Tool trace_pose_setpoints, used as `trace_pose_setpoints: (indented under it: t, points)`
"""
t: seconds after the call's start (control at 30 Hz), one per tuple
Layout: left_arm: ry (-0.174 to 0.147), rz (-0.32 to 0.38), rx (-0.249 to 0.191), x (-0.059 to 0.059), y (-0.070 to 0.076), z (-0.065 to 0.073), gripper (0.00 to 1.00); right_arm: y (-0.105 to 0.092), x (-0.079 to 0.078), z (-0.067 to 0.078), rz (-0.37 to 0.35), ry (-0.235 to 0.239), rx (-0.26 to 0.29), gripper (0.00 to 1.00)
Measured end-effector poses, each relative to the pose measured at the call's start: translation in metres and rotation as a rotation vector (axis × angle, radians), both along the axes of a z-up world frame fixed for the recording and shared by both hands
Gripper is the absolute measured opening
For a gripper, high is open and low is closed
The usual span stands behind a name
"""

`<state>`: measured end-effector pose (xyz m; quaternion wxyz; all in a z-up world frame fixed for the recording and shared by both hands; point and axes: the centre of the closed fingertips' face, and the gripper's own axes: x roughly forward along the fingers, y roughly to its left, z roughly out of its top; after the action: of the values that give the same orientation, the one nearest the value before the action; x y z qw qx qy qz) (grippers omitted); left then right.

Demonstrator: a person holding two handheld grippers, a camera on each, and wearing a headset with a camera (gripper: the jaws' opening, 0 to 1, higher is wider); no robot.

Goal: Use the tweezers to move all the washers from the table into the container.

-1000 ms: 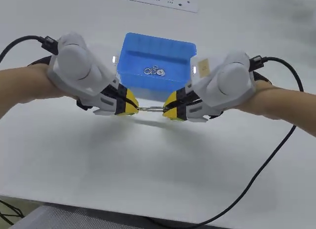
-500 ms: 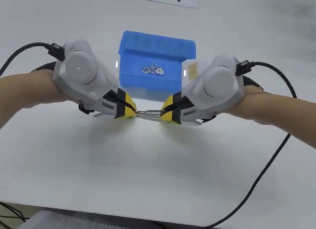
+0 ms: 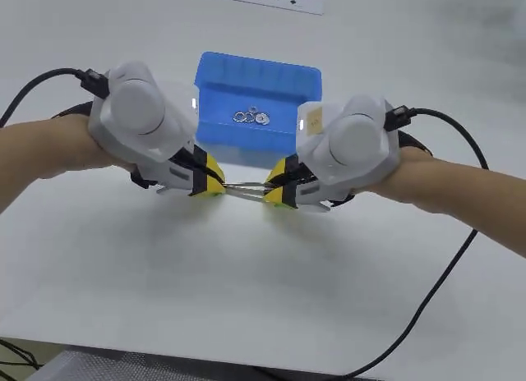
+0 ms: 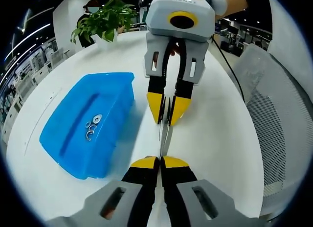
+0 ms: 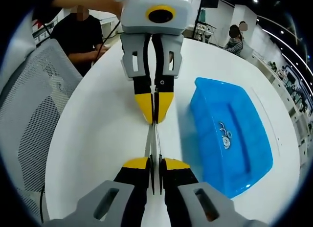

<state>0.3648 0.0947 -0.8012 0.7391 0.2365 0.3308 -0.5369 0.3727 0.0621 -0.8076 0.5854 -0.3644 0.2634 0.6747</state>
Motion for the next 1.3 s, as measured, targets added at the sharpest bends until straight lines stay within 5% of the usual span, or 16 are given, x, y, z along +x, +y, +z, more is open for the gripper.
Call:
trace_pose_setpoints:
  t: [0.13,0.23,0.37,0.83,1.03,1.13,1.2,1.3]
  points:
    - [0.003,0.009,0.008,0.001,0.000,0.000,0.07,0.000,0.000,0.000,-0.005,-0.004,-0.011,0.12]
    - [0.000,0.003,0.008,0.000,-0.001,0.000,0.07,0.000,0.000,0.000,0.035,-0.060,-0.009,0.12]
    - [0.003,0.006,0.004,0.000,-0.001,0.001,0.07,-0.002,-0.003,-0.001,-0.045,0.022,-0.016,0.13]
    - [-0.010,0.047,0.001,0.005,-0.003,0.010,0.11,-0.008,0.003,0.001,-0.077,-0.005,-0.017,0.16]
    - [-0.029,0.097,0.005,0.002,0.010,0.019,0.16,-0.008,0.006,0.019,-0.126,-0.008,0.039,0.18]
    - [-0.059,0.155,-0.033,-0.003,0.016,0.028,0.21,-0.013,0.008,0.029,-0.175,-0.006,0.067,0.20]
    - [-0.114,0.196,-0.073,-0.004,0.022,0.036,0.28,-0.016,0.009,0.037,-0.214,0.004,0.095,0.22]
    - [-0.113,0.271,-0.120,-0.011,0.032,0.043,0.30,-0.022,0.010,0.046,-0.248,0.011,0.127,0.24]
